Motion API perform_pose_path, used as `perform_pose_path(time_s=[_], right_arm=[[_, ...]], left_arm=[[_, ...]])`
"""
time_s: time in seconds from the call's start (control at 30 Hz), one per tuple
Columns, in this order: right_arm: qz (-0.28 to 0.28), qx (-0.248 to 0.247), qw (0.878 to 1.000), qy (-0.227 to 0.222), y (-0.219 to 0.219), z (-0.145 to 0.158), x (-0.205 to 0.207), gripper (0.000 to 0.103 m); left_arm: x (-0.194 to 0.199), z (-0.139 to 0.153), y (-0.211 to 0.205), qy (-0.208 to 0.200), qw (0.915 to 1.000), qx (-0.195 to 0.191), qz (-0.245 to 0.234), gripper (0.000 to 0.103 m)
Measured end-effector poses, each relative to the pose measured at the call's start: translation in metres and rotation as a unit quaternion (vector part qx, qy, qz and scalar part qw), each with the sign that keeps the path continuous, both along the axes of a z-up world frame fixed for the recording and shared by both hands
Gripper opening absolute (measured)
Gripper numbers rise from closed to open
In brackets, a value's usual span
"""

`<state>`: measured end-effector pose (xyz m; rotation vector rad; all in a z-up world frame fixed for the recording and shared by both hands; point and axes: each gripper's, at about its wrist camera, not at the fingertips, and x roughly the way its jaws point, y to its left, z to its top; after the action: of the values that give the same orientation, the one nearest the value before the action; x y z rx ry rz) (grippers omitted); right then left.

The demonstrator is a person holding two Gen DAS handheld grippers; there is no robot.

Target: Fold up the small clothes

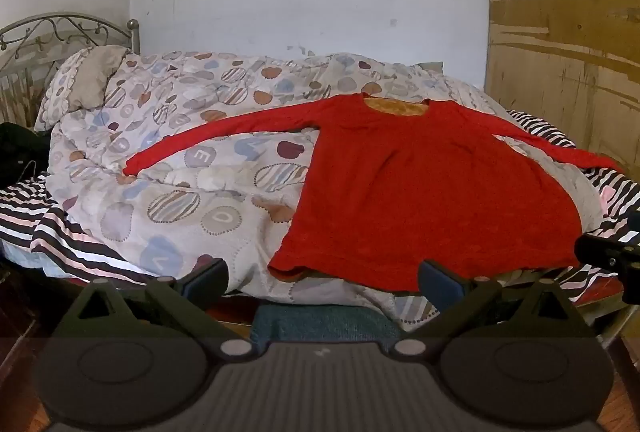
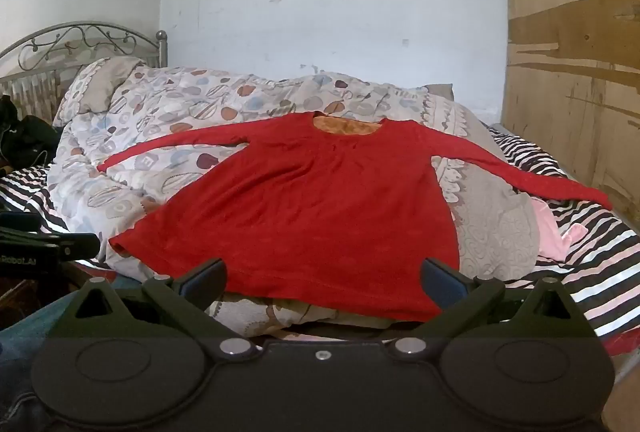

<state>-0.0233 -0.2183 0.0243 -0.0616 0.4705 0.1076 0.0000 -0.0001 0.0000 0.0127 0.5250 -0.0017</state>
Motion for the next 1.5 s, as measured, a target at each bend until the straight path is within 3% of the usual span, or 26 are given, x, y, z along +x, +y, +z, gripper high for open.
perform_pose_path(time_s=[1.5], right_arm=[[0.0,0.0,1.0,0.004,0.0013,-0.0014,0.0008,0.103]], left_arm=[[-0.0024,0.0016,0.0059,0.002,1.0,0.004,0.001,0.103]])
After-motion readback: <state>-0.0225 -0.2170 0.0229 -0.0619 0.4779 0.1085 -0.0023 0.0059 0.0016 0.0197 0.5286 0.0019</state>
